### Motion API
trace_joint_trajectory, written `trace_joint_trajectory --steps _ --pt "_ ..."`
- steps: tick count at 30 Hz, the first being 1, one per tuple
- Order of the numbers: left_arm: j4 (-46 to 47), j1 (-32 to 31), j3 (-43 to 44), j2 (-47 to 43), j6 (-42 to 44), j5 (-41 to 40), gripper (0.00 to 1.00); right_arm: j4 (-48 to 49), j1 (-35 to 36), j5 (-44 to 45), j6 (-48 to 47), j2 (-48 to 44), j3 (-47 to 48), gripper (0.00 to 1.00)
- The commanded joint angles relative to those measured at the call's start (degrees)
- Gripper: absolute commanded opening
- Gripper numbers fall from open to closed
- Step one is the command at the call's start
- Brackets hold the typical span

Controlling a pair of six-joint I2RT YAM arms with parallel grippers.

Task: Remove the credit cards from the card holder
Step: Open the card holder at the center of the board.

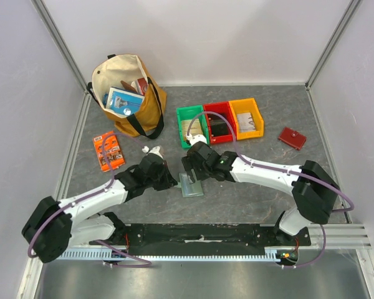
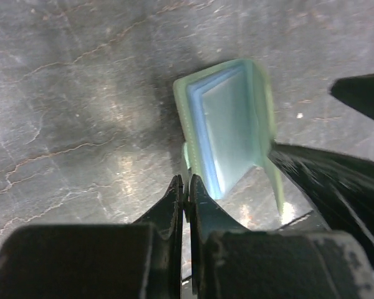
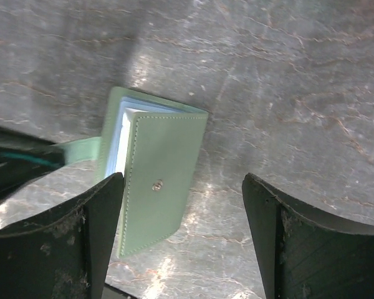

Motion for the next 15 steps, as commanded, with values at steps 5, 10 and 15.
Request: trace_joint_trajectory --steps 5,10,15 --pt "-2.9 -0.03 7.73 -6.98 2.58 4.4 0.02 1.26 -5.4 4.96 0.99 -5.61 -8.97 0.83" --pt "-3.25 -0.91 15.29 -2.42 4.34 8.27 0.02 5.56 -6.46 4.08 2.48 -12.72 -13.37 0.84" --pt "-3.7 -3.28 21.89 6.27 6.54 7.23 0.02 8.56 -7.34 5.31 4.23 -19.58 -16.62 0.84"
